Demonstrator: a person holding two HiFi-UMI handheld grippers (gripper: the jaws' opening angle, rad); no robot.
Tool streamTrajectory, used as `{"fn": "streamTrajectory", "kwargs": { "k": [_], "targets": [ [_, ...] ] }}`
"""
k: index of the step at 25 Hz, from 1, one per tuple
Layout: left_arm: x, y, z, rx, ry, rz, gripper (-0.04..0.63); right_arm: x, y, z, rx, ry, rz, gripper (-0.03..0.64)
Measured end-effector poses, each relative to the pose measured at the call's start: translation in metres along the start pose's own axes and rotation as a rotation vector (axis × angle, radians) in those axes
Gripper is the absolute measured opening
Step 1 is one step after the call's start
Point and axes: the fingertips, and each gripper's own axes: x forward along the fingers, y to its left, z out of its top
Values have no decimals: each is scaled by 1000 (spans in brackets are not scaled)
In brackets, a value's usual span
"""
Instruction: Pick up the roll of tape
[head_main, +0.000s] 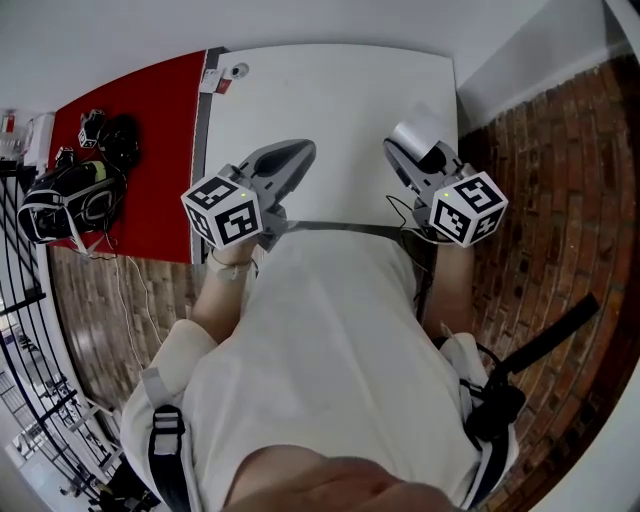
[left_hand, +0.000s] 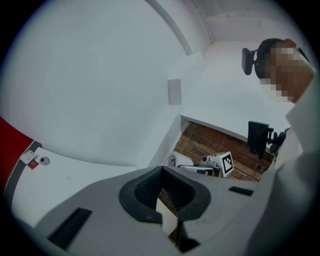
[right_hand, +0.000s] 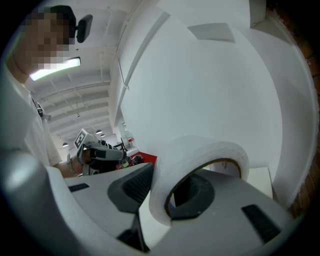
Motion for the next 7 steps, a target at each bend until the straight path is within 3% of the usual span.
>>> {"fn": "streamTrajectory", "kwargs": {
  "k": [7],
  "targets": [
    [-6,12,8,-4,-24,14,8,12,2,9,-22,-4,10,110]
  ]
}}
